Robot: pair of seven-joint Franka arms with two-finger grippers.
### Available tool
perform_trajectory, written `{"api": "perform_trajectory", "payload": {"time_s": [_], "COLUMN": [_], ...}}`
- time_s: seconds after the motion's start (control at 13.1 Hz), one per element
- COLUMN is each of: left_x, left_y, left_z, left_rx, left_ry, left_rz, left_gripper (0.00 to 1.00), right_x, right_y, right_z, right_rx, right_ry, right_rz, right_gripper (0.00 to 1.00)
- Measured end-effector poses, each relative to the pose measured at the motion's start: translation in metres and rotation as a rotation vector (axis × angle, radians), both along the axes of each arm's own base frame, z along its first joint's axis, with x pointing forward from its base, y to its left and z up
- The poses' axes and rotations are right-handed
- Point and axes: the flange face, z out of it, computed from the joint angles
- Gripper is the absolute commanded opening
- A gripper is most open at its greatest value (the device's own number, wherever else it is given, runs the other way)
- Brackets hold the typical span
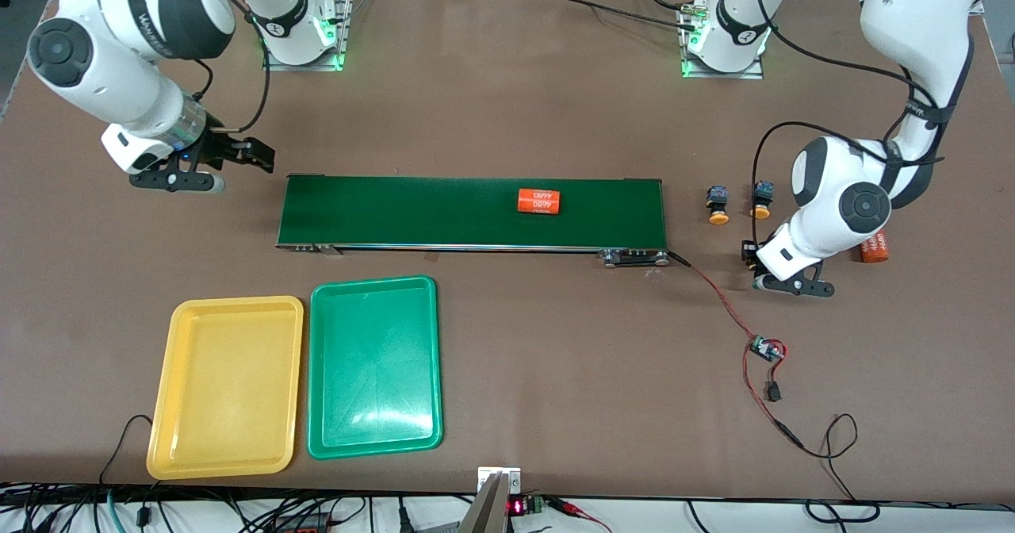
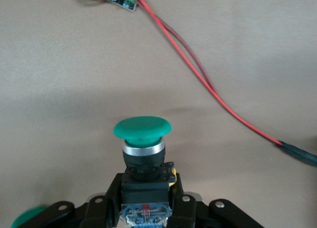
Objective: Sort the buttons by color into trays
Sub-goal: 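Place the green button on the belt while the right gripper approaches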
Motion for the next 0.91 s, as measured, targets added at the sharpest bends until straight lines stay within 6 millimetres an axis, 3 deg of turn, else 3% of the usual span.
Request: {"api": "perform_trajectory", "payload": {"time_s": [0.08,0.23,0.38,0.53,0.76,0.91], "left_x": [-0.002,-0.013,-0.033,-0.052,-0.076,-0.085], "left_y": [-0.018,-0.079,-0.151,-0.203,-0.246,-0.264], "left_z": [0.014,0.037,0.05,0.055,0.051,0.042], "left_rx": [0.008,0.019,0.013,0.005,-0.015,-0.067], "left_ry": [0.022,0.039,0.034,0.03,0.057,0.096], "left_rz": [-0.014,-0.012,0.002,0.03,0.092,0.137], "left_gripper": [0.19,0.18,0.18,0.19,0.19,0.2], "right_x": [-0.002,-0.008,-0.011,-0.011,-0.01,-0.009], "right_y": [0.016,0.041,0.055,0.058,0.055,0.052], "right_z": [-0.001,-0.004,-0.007,-0.01,-0.011,-0.011], "right_rx": [-0.003,-0.008,-0.012,-0.014,-0.013,-0.014], "right_ry": [-0.007,-0.011,-0.01,-0.007,-0.007,-0.008], "right_rz": [-0.008,-0.021,-0.034,-0.037,-0.044,-0.048], "right_gripper": [1.0,1.0,1.0,1.0,1.0,1.0]}}
